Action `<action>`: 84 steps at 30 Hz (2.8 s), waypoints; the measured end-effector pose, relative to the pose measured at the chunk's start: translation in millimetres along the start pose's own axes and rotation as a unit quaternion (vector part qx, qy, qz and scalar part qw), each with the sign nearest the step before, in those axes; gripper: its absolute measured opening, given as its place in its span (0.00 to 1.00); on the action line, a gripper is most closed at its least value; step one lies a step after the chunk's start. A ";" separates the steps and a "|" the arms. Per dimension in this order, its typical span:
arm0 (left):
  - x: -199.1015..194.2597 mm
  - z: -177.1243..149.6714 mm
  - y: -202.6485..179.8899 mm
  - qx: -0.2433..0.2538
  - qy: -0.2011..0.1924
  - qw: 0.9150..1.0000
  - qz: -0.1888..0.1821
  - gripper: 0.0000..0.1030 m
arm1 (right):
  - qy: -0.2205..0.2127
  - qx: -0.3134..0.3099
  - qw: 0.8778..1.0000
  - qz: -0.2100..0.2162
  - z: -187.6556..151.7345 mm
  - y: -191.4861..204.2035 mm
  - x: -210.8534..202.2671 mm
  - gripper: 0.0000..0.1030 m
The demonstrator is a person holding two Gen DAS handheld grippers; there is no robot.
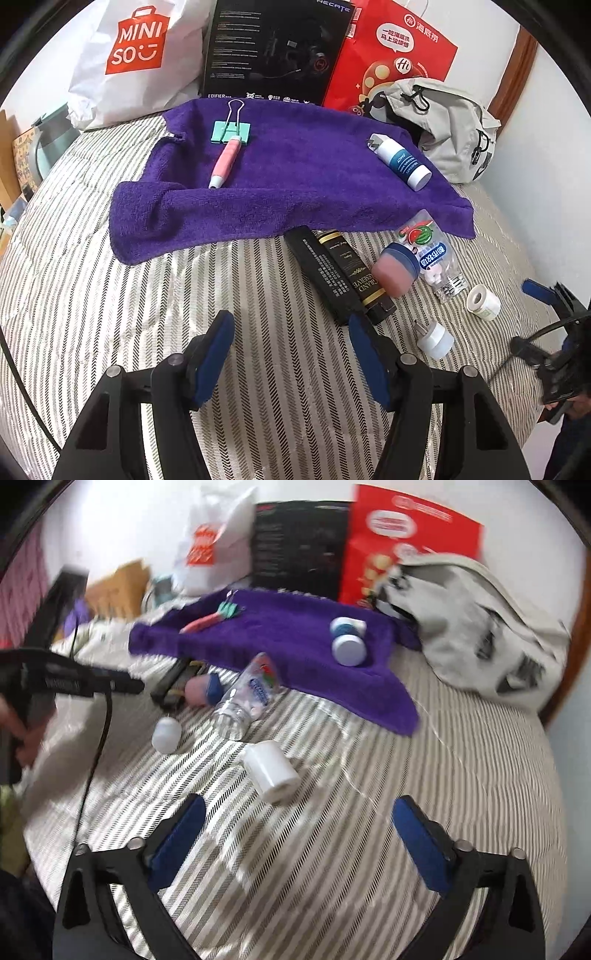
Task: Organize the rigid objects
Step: 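Grasp the white tape roll with the right gripper while the left gripper grasps the black box, then lower the tape roll onto the towel with the right gripper while the left gripper sets the black box there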
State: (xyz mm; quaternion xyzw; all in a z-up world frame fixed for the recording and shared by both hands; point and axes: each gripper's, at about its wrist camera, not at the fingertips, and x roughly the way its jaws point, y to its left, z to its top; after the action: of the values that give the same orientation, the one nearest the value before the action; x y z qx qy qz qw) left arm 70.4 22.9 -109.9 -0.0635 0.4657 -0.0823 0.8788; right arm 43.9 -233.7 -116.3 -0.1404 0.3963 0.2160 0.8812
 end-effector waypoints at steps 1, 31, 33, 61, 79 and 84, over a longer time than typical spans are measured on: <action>0.0 -0.1 -0.2 0.001 0.001 1.000 0.001 0.61 | 0.008 -0.002 1.000 0.009 1.5 0.9 6.1 0.72; 29.7 26.4 -19.0 -0.003 0.008 0.999 0.048 0.63 | 0.033 0.116 0.993 0.015 -2.5 -34.2 17.1 0.29; 28.5 25.3 -17.6 0.001 0.012 0.998 0.059 0.63 | 0.027 0.124 0.992 0.016 -3.3 -36.0 17.1 0.29; 14.0 23.6 -20.8 0.030 0.004 0.999 0.038 0.21 | 0.023 0.143 0.989 -0.004 6.3 -33.5 17.9 0.29; -19.8 60.8 9.5 0.002 -0.031 0.999 0.015 0.21 | 0.004 0.107 0.994 0.017 69.0 -30.0 -6.1 0.29; -17.0 82.3 19.3 -0.002 -0.036 0.999 0.018 0.21 | -0.007 0.095 0.995 0.030 103.5 -34.7 3.4 0.29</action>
State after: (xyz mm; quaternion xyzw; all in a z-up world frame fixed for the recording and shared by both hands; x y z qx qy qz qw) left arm 130.8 48.1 -53.9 -0.0603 0.4353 -0.0633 0.8960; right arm 128.9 -219.6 -49.4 -0.0428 0.4130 0.2048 0.8864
